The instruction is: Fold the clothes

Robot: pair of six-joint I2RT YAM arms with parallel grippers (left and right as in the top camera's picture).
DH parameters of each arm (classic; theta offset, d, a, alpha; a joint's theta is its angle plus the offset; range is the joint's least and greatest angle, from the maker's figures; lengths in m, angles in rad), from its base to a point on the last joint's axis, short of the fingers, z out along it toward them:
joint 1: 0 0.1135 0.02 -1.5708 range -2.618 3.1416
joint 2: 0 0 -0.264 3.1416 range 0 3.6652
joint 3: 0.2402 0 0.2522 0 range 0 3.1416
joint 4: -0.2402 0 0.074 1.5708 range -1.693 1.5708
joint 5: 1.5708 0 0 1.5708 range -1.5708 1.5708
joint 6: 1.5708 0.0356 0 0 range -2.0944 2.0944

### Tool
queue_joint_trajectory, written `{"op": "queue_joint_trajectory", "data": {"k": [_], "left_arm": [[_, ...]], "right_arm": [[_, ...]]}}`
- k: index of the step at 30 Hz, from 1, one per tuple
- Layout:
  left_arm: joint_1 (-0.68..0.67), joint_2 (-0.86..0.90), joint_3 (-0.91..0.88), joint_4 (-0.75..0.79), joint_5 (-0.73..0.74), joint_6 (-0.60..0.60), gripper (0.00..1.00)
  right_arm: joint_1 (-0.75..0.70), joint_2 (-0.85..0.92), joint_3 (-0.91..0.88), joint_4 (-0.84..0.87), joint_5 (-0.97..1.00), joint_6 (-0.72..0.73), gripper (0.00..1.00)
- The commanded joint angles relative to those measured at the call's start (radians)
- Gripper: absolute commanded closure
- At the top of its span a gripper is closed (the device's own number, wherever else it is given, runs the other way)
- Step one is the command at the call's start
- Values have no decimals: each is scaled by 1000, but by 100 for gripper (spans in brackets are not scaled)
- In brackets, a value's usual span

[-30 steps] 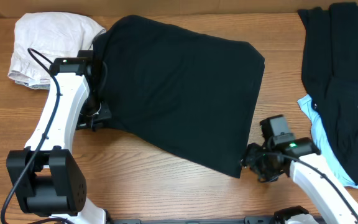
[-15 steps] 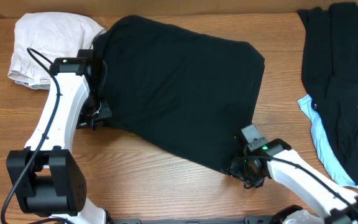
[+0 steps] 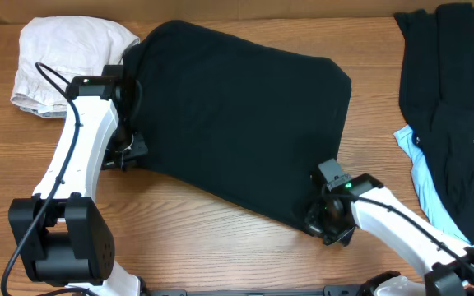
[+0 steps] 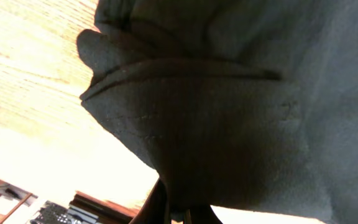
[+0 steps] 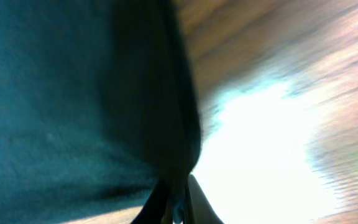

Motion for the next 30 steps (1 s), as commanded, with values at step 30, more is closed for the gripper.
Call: {"op": "queue_joint_trajectory", "data": {"k": [30], "left_arm": [[-22, 8, 17, 11, -18, -112, 96]], "right_arm": [[-293, -243, 279, -277, 67, -238, 96]]}}
